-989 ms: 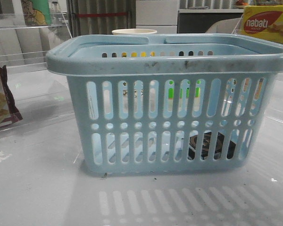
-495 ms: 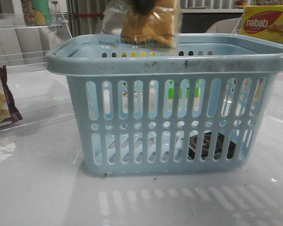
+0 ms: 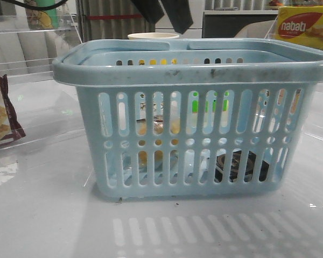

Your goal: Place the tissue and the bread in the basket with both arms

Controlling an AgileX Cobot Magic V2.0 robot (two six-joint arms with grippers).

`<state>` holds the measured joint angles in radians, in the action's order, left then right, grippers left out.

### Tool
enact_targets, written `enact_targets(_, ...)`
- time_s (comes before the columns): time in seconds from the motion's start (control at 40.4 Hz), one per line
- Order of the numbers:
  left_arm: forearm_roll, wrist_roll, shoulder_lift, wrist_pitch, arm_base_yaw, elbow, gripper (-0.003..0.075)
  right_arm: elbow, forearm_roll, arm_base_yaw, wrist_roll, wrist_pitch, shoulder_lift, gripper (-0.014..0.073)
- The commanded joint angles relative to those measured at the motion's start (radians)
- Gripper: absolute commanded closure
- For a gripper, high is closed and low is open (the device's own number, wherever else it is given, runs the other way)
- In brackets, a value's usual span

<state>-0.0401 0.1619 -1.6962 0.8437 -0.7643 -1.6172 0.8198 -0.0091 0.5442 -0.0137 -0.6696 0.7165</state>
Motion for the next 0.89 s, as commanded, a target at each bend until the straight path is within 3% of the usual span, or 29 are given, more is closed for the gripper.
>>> enact_targets(0.0,0.008,-0.009,0.105,-0.066,-0.008,-0.032,0.0309,0.025,-0.012,-0.001,-0.011,0.073,-0.003,0.0001)
enact_targets(0.247,0.024,-0.037,0.267,-0.048,-0.008,0.009,0.0318,0.025,-0.012,-0.001,-0.011,0.073,-0.003,0.0001)
enact_targets(0.866,0.052,-0.037,0.985,-0.117,-0.008,0.666,0.0318,0.025,-0.012,-0.001,-0.011,0.073,-0.003,0.0001)
